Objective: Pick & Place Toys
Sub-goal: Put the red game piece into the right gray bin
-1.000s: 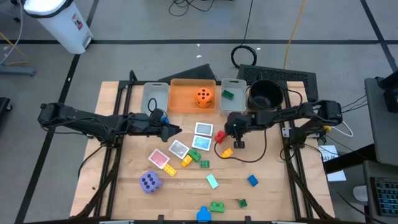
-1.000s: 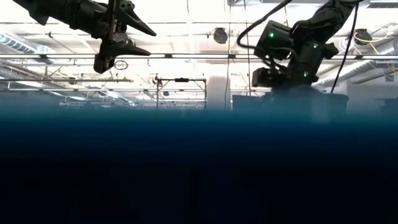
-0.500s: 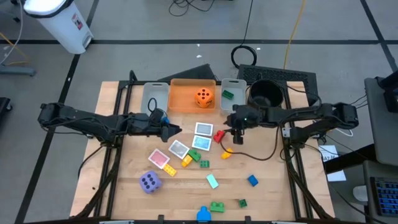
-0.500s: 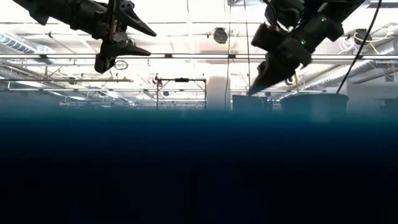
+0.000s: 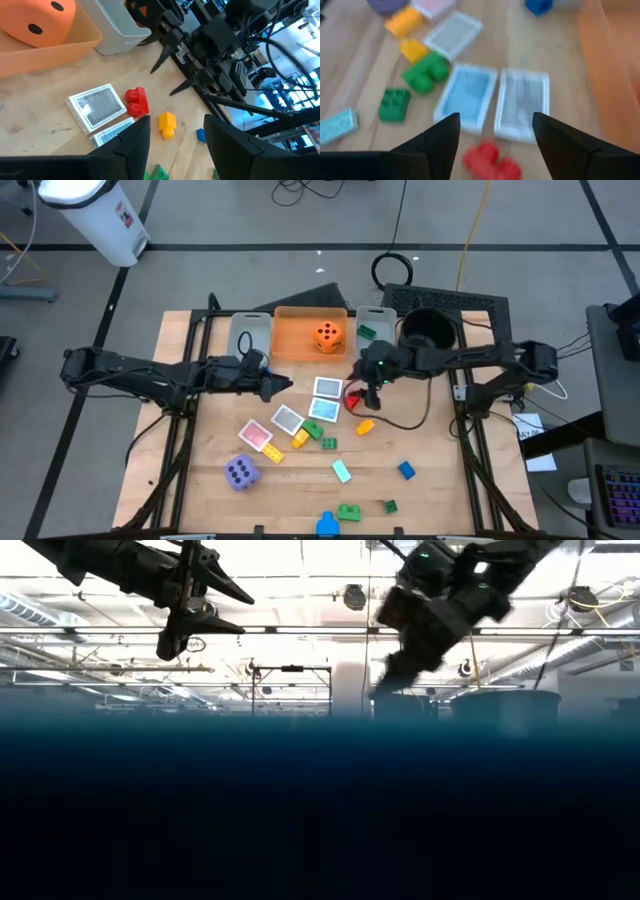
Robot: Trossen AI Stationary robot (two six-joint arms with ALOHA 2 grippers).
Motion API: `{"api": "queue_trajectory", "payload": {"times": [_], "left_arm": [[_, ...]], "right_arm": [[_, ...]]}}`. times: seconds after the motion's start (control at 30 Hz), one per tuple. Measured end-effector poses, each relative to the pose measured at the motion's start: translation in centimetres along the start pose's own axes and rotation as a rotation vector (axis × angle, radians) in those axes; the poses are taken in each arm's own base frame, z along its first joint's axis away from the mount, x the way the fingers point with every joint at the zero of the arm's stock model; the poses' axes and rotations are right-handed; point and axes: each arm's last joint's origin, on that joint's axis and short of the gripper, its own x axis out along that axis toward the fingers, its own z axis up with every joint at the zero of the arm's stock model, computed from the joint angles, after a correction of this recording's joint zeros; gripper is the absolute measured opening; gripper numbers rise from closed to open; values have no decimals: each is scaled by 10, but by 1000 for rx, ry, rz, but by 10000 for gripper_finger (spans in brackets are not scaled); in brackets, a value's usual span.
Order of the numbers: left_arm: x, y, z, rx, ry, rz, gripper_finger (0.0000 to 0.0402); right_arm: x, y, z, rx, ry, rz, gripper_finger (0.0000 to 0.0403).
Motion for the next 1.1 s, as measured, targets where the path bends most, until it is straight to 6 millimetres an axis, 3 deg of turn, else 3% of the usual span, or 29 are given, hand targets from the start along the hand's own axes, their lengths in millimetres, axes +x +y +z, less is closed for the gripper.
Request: {"api": "queue_trajectory", "payload": {"times": [0.3, 0.6, 1.1], "left_arm": [[1, 3, 4, 11, 21, -11, 189], [1, 4, 4, 32, 50, -30, 189], [0, 4, 1, 62, 109, -49, 189]], "right_arm": [[28, -6, 18, -173, 201, 64, 210], [56, -5, -2, -218, 399, 132, 201], [53, 0, -16, -210, 535, 182, 200]]}}
